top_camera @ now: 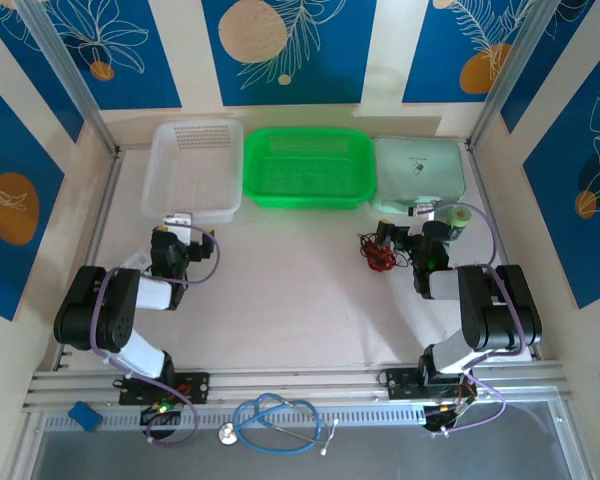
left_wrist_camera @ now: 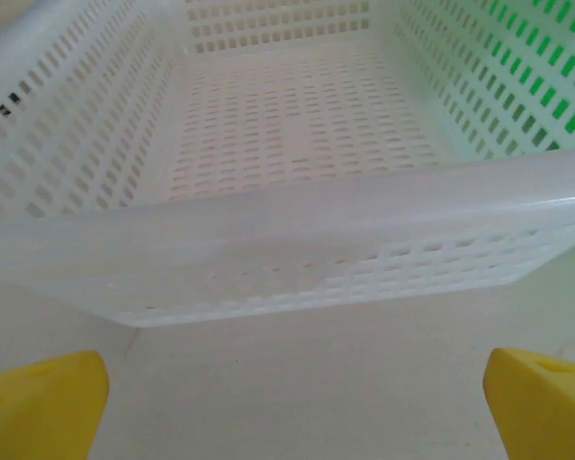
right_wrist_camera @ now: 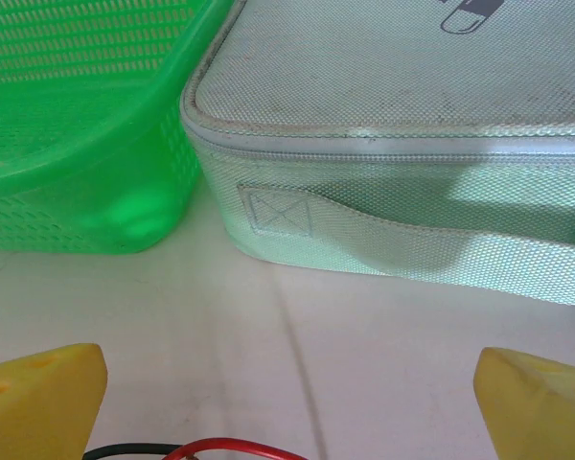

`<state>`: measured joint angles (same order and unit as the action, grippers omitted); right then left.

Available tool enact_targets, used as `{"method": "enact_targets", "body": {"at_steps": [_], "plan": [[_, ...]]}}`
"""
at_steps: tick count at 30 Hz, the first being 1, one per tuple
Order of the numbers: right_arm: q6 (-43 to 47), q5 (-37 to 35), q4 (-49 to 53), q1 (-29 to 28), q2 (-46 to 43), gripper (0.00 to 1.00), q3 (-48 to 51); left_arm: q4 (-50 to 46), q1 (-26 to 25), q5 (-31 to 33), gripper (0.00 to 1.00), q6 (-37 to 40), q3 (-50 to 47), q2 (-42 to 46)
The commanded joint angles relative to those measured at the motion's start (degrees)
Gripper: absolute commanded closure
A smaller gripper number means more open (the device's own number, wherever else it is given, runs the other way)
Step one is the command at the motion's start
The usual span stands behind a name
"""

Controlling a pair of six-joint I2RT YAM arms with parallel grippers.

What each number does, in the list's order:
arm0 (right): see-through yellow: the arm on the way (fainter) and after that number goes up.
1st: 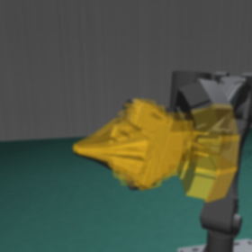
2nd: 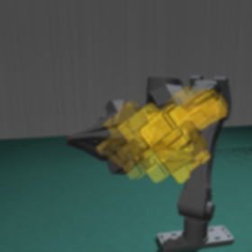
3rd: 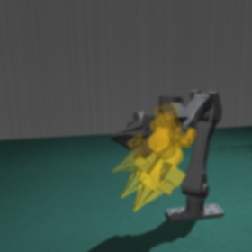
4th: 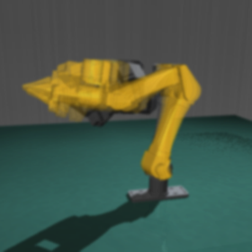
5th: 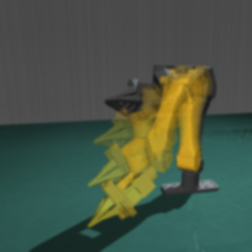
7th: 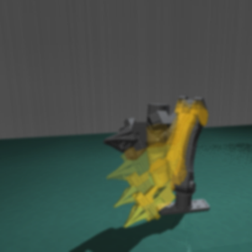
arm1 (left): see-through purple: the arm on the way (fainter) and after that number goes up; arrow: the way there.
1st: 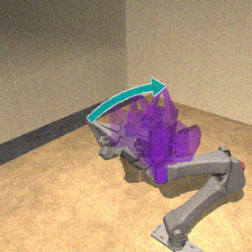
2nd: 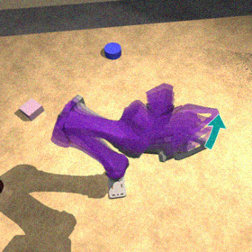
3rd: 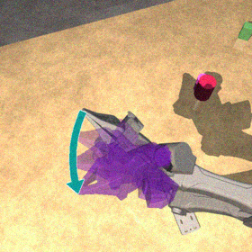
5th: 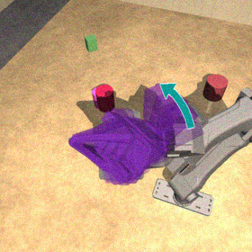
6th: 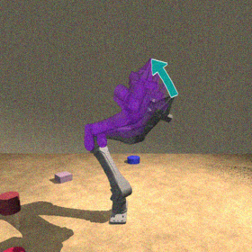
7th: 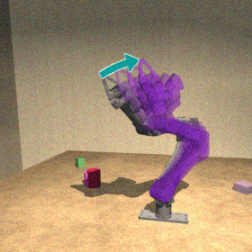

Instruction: Untangle the cables

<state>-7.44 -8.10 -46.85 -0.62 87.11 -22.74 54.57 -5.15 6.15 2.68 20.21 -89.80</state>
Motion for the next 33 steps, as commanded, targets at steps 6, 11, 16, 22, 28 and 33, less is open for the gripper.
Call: {"method": "enact_targets", "body": {"at_steps": [6,11,16,22,28,33], "plan": [[0.9,0.8,-0.2,0.3,0.0,0.01,-0.8,0.2,0.0,-2.5,0.0,1.4,0.9,0.1],[0.9,0.7,-0.1,0.3,0.1,0.01,-0.8,0.0,0.1,-2.7,0.0,1.3,1.0,0.2],[0.9,0.8,0.0,0.4,0.1,0.01,-0.9,0.1,0.1,-2.8,0.0,1.3,0.9,0.2],[0.9,0.9,-0.1,0.4,0.1,0.01,-0.9,-0.4,0.4,-3.2,0.0,1.0,1.1,0.1],[0.8,1.1,-0.3,0.4,-0.1,0.04,-0.6,-0.2,0.7,-1.6,0.0,0.4,1.1,0.2],[-0.6,-9.7,8.5,-1.8,-6.3,0.06,-2.7,-0.7,0.0,3.6,0.0,-0.5,-0.5,4.5]]}}
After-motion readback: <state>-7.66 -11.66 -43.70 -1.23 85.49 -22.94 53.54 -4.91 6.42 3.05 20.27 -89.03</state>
